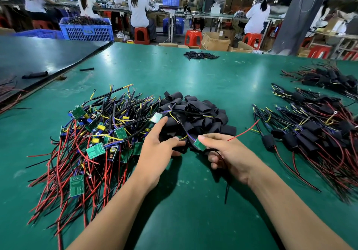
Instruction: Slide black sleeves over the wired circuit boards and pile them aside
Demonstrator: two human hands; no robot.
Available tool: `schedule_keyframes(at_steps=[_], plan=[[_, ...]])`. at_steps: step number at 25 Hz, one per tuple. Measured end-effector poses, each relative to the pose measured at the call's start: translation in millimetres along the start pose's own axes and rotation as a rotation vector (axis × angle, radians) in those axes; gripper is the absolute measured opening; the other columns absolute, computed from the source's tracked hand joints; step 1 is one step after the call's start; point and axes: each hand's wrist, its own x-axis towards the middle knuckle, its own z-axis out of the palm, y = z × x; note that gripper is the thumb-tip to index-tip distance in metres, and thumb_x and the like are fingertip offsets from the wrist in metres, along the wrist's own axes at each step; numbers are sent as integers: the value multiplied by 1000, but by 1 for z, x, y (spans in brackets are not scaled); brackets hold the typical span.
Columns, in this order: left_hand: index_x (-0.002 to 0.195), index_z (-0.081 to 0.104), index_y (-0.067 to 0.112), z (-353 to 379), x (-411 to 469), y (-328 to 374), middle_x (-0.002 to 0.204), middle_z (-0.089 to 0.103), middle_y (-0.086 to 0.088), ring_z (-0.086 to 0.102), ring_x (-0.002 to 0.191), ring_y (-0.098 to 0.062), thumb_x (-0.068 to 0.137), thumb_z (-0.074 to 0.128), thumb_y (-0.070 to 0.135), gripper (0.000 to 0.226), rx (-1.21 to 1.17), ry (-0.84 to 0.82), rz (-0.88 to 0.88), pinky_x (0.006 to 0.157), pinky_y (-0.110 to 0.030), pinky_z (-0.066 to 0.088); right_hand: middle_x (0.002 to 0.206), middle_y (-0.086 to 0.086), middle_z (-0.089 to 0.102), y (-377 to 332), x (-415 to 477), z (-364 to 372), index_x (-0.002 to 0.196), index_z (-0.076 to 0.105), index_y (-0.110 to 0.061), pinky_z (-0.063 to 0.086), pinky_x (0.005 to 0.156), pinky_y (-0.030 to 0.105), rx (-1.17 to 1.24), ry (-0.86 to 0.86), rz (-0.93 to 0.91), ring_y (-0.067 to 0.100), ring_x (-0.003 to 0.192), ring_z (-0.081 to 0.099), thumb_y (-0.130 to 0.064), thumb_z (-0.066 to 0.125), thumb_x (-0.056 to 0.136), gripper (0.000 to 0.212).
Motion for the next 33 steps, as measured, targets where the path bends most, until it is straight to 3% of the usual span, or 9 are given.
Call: schedule_keyframes(at_steps=[3,5,8,10,12,16,24,27,33], plan=[[140,49,34,-1,0,0,125,66,15,75,87,-18,92,56,-6,63,14,-6,57,57,-19,51,66,-4,59,2,0,-2,95,69,-13,38,39,21,-2,-14,10,8,42,41,-17,74,86,11],[139,49,34,-2,1,1,152,37,21,75,89,-18,92,55,-7,63,24,9,102,58,-18,50,69,-1,60,2,0,-3,98,70,-11,37,40,21,8,-27,17,8,44,41,-15,72,88,12],[137,54,31,-2,4,2,156,25,25,73,98,-22,89,60,-7,61,55,51,118,63,-18,52,80,1,66,-3,-1,-6,98,71,-12,35,41,20,54,-75,-14,9,47,43,-19,71,84,15],[128,62,21,-3,4,0,146,46,18,73,93,-21,89,62,-8,49,25,99,129,64,-18,53,82,2,66,-7,-2,-8,95,68,-13,34,41,19,170,-107,-66,8,47,42,-25,69,78,21],[111,68,15,-2,1,0,111,70,6,72,75,-16,91,61,-5,29,27,118,155,60,-18,52,82,1,64,-12,-4,-11,93,65,-13,34,40,18,318,-133,-121,7,47,41,-29,67,79,21],[89,71,16,5,-8,0,79,73,-5,63,58,-18,95,63,11,11,74,15,149,55,-24,46,76,-1,63,-16,-8,-16,86,67,-13,28,32,14,544,-250,-177,2,37,29,-34,57,91,23],[97,78,23,22,-30,10,125,69,8,63,82,1,91,69,15,14,71,-378,182,71,-15,47,62,3,42,-12,-9,-20,86,70,-19,12,30,14,202,-399,-90,0,28,22,-42,71,86,23],[115,70,31,24,-29,6,77,68,11,53,68,1,92,68,15,27,148,-283,252,71,-16,45,54,1,44,-8,-5,-10,75,68,-27,15,32,12,62,-247,-94,1,28,25,-41,76,79,17],[88,72,13,13,-11,7,70,71,-1,68,63,-17,92,69,16,6,-14,74,237,56,-23,52,84,3,66,-5,1,-10,99,69,-15,31,40,18,254,-107,-173,7,41,40,-21,71,76,24]])
